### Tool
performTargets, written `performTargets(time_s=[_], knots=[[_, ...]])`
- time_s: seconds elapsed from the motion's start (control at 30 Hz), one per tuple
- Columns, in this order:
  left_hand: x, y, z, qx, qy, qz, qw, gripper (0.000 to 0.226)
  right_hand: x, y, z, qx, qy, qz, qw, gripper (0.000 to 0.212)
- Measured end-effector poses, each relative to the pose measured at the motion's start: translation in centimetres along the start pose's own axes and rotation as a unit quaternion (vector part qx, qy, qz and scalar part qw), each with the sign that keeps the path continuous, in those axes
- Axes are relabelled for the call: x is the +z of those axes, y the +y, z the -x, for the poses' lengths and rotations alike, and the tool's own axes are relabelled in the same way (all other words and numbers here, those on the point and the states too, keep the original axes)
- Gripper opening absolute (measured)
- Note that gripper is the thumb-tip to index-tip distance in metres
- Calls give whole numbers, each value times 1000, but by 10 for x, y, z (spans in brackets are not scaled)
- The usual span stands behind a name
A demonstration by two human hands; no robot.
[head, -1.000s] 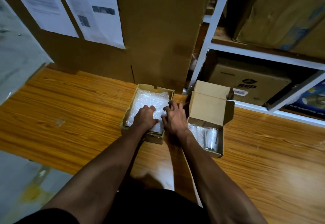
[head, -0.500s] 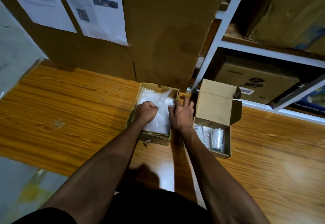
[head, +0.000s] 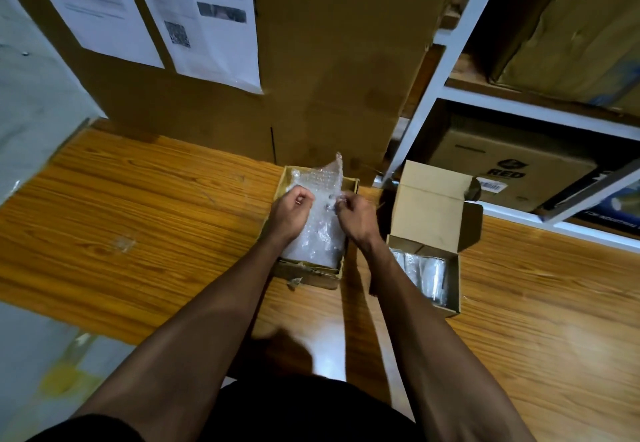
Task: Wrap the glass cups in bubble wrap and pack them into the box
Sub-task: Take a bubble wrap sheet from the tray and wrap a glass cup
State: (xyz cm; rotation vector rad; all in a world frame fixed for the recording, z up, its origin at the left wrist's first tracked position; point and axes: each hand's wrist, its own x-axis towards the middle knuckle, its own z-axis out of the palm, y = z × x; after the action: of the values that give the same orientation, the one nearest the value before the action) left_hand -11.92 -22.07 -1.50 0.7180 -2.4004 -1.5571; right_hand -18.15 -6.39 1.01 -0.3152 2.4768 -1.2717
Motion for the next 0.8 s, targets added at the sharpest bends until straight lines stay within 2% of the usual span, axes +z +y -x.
performTargets(time_s=[0.1,0.2,0.27,0.33,0.4,0.43,0.5,0.57,0.63,0.73,0.8], knots=[[-4,1,-9,-12,95,12,995,17,-20,-12,10,-1,-56,-163,985,25],[-5,6,-12,-69,97,61,991,31,-36,-18,17,29,-88,-312,946,30],[-2,9,-11,-116,68,88,987,39,-45,-17,17,40,-116,-423,898,38],[-1,14,-10,-151,-2,159,976,53,-52,-14,19,43,-148,-502,851,48],[-1,13,-10,-187,-80,228,952,70,-55,-10,20,42,-166,-538,825,53],[-2,15,-5,-190,-104,247,945,68,-56,-7,19,42,-168,-547,819,56],[0,18,-1,-173,-97,282,939,54,-57,-3,20,48,-161,-557,813,56],[3,19,2,-167,-65,307,935,68,-59,0,22,68,-143,-545,823,52],[0,22,2,-157,-40,287,944,83,-62,4,24,99,-111,-514,845,50],[-8,31,2,-143,-23,265,953,85,-71,15,25,115,-81,-486,863,53],[-11,36,3,-122,-11,244,962,81,-76,21,29,124,-95,-476,865,45]])
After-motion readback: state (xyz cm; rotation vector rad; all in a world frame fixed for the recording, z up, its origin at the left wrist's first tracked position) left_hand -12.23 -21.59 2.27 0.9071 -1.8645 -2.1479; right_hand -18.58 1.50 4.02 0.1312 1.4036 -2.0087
